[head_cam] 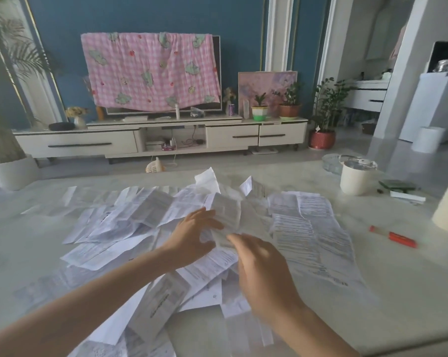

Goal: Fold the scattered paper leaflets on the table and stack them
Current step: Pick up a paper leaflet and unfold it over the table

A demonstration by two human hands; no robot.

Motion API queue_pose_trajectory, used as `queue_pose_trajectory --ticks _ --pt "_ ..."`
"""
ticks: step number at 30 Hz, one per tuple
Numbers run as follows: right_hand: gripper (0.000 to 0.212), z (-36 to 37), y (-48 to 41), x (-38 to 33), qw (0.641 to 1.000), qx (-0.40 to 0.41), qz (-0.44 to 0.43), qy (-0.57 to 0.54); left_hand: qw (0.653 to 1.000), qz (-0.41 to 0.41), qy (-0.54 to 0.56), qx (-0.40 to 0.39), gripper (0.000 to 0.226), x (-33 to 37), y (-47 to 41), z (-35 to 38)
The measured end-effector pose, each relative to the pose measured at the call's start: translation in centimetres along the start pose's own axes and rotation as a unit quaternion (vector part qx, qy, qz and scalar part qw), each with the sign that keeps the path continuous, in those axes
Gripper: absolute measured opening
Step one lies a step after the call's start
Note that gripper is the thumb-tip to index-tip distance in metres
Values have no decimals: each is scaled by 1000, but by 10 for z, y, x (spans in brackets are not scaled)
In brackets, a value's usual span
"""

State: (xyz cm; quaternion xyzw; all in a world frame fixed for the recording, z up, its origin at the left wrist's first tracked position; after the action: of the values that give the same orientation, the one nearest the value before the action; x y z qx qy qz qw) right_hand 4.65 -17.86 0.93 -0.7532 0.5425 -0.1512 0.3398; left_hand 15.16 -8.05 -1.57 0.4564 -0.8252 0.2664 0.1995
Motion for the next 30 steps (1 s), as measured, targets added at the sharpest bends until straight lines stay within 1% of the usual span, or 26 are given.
queue_pose_trajectory --ticks 2,4,6,8,11,13,15,16,18,19,20,21,22,23,24,25,26,27,28,29,30 --pt "48 -17 -4 2 999 30 -4 13 1000 8 -9 11 36 -4 -4 -2" --pt "44 -31 -9 9 999 33 -2 3 1000 6 -22 15 40 -8 -8 -3" --pt "36 -34 -16 23 998 -18 33 -48 999 -8 -48 14 43 -16 -10 -3" --pt "30 -27 -20 36 985 -92 76 -126 997 -36 -63 8 41 -29 -10 -1" --pt "30 -24 -27 54 966 -123 135 -181 995 -78 -63 6 34 -45 -6 -3" --pt "23 -23 -32 64 948 -146 172 -223 994 -86 -61 13 35 -49 -5 -8" --pt "19 -25 -39 69 936 -178 182 -245 996 -67 -55 24 42 -43 -7 -14" --pt "17 -26 -42 68 930 -198 179 -253 998 -42 -44 33 45 -35 -9 -16" --pt "13 -29 -48 66 924 -228 167 -256 999 16 -17 35 39 -14 -13 -18" --pt "11 -33 -52 68 931 -218 161 -245 999 30 1 25 32 -7 -16 -17" --pt "7 -39 -57 70 944 -188 151 -225 999 24 28 13 25 -5 -18 -14" --pt "12 -49 -62 74 964 -136 137 -184 998 9 65 10 18 -3 -21 -14" --pt "26 -65 -66 78 983 -58 125 -124 994 -1 108 19 14 1 -23 -17" --pt "40 -85 -68 83 990 38 118 -66 989 -12 142 36 16 4 -26 -21" --pt "48 -106 -66 86 983 138 116 -27 986 -26 153 61 20 8 -30 -28" --pt "49 -123 -59 89 966 227 124 -10 982 -42 162 87 22 9 -32 -35" --pt "48 -134 -50 95 944 298 144 -11 975 -50 187 108 21 13 -35 -42" --pt "45 -138 -43 102 925 342 165 -23 963 -53 239 115 19 17 -38 -46" --pt "43 -136 -41 109 916 354 181 -62 944 -51 305 117 16 21 -41 -49" --pt "44 -124 -42 118 915 325 203 -126 926 -51 355 121 13 25 -46 -53" --pt "51 -101 -48 126 917 246 235 -208 914 -49 384 126 11 29 -50 -56"
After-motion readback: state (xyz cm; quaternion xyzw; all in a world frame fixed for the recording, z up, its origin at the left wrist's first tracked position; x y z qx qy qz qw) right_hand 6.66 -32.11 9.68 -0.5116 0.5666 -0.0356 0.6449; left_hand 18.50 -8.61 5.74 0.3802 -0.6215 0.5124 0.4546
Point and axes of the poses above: each hand's wrist, its own y-axis away from the middle knuckle, its own z-axis out of the palm, x = y × z, the point moved 9 cm from there along -y, towards the middle knuckle, and after that the axes turned 9 degrees about y, right-handed, at the moved point
